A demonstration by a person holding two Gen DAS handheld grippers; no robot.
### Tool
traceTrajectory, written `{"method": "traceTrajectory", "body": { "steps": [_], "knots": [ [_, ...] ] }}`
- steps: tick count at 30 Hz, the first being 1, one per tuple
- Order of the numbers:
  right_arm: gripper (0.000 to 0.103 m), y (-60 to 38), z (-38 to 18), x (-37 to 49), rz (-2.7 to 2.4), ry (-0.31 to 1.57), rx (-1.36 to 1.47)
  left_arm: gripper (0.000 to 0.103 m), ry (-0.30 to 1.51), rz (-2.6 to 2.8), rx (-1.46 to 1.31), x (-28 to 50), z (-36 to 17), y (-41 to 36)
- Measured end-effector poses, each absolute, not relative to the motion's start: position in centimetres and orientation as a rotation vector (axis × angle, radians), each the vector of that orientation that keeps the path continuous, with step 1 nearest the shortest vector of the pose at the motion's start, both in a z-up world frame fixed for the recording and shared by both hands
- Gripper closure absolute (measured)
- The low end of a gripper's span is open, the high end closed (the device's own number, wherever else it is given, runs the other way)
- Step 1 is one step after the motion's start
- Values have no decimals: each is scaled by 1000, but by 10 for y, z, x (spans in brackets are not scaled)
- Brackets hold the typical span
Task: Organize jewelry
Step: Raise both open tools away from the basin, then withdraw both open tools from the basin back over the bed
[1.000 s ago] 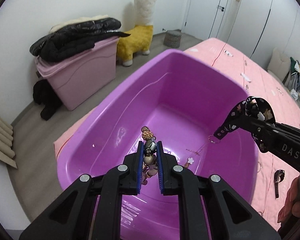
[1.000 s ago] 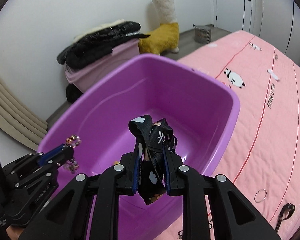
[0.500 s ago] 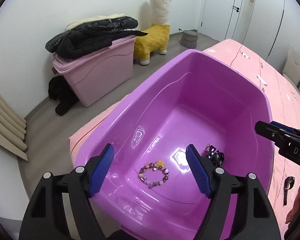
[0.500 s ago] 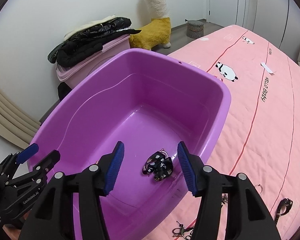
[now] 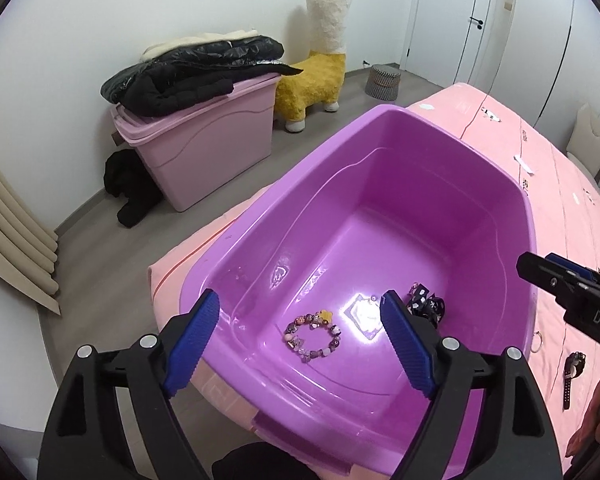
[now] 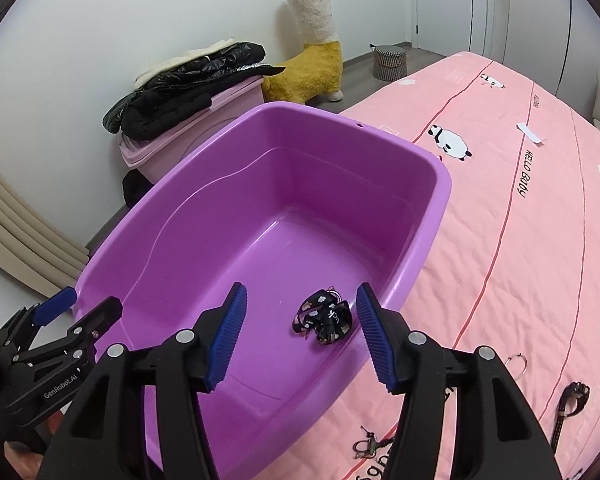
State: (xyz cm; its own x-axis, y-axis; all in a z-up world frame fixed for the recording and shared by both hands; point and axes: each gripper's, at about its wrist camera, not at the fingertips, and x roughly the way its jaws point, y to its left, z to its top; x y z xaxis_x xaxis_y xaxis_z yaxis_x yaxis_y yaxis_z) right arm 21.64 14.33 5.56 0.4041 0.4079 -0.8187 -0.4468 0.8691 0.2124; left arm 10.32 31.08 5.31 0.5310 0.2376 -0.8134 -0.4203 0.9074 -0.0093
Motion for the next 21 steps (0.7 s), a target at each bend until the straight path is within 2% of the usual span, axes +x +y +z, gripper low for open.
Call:
{"method": "traceTrajectory", "body": {
  "steps": [21],
  "knots": [
    [45, 81, 76, 140, 501, 935, -2, 18, 866, 344, -148, 63, 85, 265]
  ]
}}
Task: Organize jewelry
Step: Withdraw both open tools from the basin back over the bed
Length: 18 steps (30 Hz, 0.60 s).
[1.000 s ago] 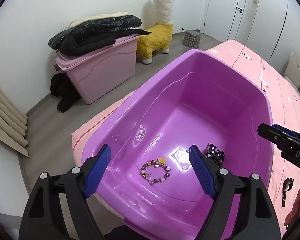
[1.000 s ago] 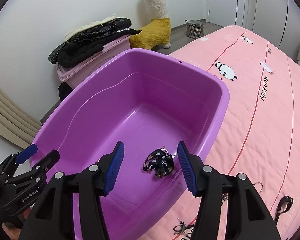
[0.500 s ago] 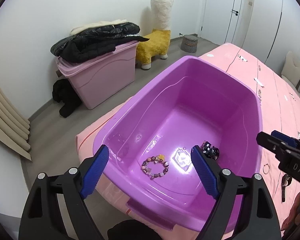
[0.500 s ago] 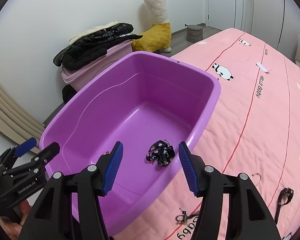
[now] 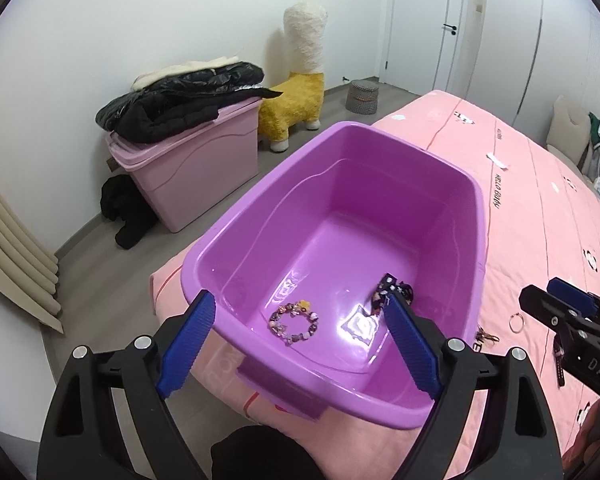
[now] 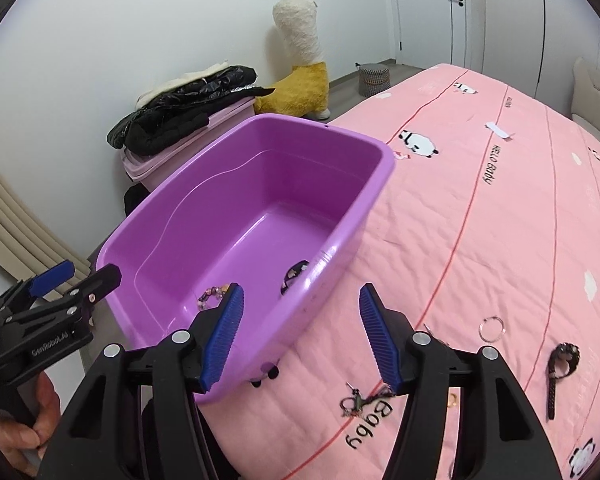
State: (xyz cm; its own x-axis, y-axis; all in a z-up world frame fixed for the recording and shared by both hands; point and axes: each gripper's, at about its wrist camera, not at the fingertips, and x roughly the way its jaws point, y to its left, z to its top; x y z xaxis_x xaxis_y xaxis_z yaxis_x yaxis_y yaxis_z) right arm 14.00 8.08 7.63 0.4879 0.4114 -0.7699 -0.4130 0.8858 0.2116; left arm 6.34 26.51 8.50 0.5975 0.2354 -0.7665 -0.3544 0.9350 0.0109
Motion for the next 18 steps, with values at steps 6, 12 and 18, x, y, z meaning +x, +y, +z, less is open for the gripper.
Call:
{"method": "traceTrajectory", "body": {
  "steps": [6, 12, 18],
  "knots": [
    [44, 56, 82, 119, 478, 906, 15, 18, 854, 300, -123, 55, 91, 242],
    [43, 33, 87, 101, 444, 882, 28, 18, 846, 263, -105, 47, 95, 218],
    [43, 11, 92, 85, 407, 866, 32, 18, 844, 223, -84, 40, 97, 197]
  ]
}}
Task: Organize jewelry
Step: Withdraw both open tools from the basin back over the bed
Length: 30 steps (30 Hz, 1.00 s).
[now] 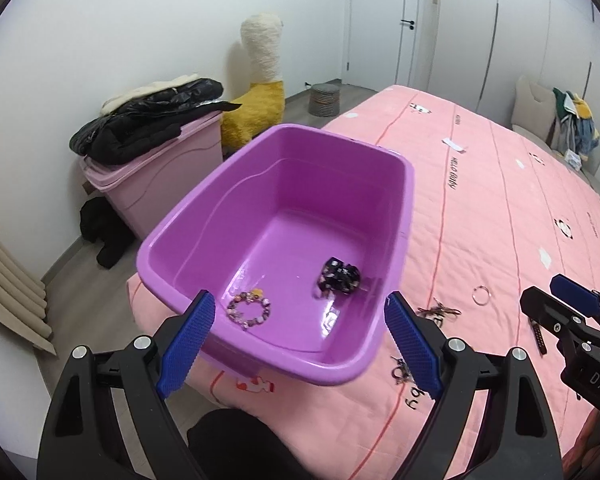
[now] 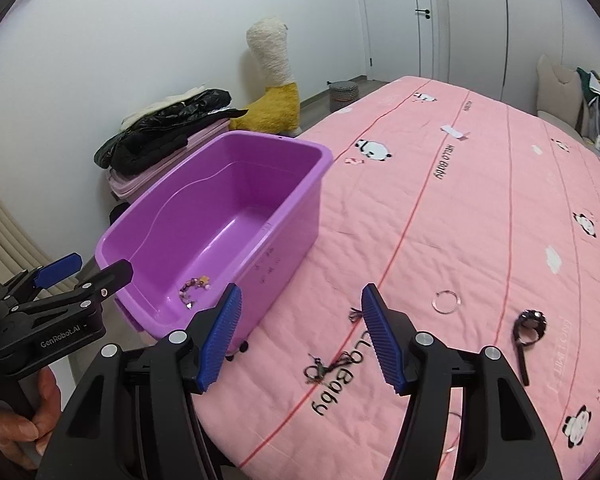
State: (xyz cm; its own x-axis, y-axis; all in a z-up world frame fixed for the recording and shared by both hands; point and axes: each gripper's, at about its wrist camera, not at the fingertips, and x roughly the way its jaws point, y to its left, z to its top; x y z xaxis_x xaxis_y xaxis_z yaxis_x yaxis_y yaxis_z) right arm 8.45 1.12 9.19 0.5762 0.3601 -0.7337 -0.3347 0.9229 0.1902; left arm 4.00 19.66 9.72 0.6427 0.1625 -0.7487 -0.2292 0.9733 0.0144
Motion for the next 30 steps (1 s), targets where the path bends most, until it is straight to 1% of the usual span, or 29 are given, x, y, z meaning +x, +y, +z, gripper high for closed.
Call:
{"method": "traceTrajectory", "body": {
  "steps": [18, 30],
  "knots": [
    [40, -65, 99, 33, 264, 822, 63, 17, 844, 84, -8, 25, 99, 119],
    [38, -125, 93, 7, 143, 809, 113, 16, 843, -18, 38, 15, 94, 64]
  ]
}}
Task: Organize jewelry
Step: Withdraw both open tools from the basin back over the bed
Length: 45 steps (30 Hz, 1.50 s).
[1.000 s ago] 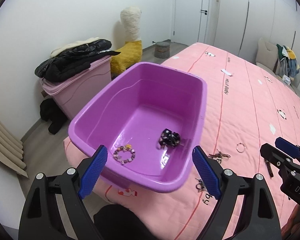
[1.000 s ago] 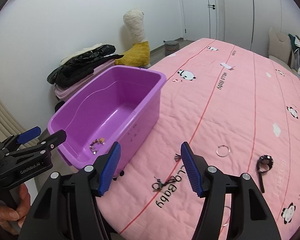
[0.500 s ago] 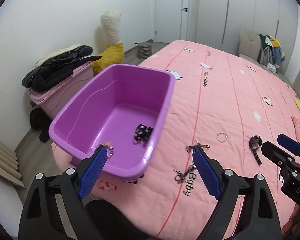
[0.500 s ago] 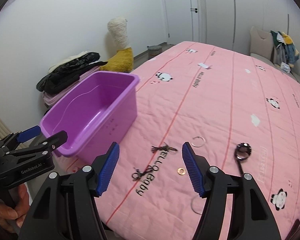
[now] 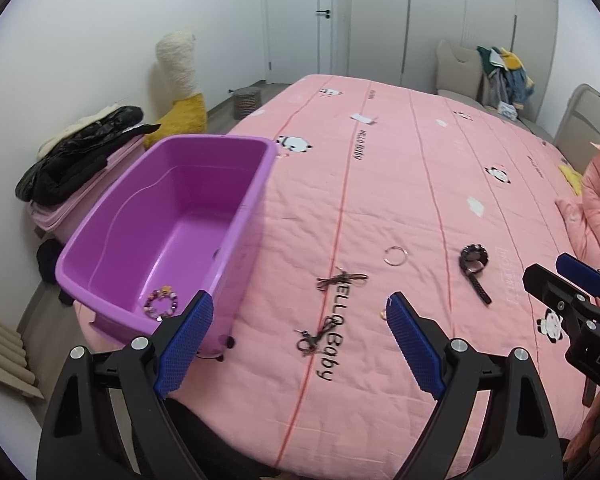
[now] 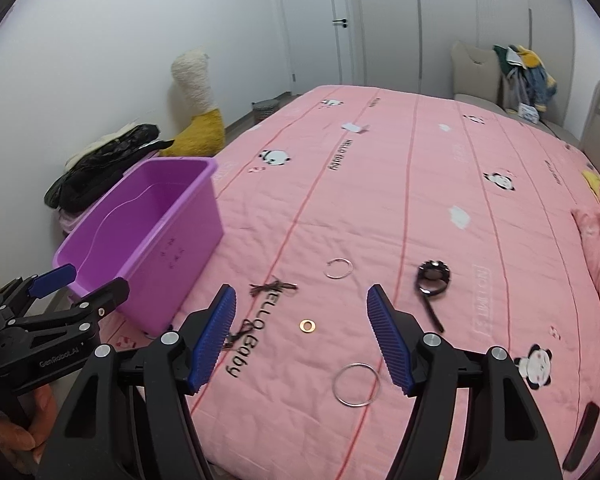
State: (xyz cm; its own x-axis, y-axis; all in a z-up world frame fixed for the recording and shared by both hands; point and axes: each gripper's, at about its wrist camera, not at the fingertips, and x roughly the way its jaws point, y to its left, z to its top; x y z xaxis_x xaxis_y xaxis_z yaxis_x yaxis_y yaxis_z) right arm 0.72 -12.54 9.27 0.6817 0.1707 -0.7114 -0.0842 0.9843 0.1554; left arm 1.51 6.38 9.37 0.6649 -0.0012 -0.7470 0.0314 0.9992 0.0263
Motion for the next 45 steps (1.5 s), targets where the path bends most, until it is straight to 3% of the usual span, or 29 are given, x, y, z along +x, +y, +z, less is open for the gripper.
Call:
{"method": "traceTrajectory", "body": {
  "steps": [28, 45],
  "knots": [
    [34, -207, 70, -27, -26, 817, 183, 14, 849, -142, 117, 8, 81, -20],
    [34, -227, 40, -27, -33, 879, 244, 14, 903, -150, 137, 12, 57, -27]
  ]
}}
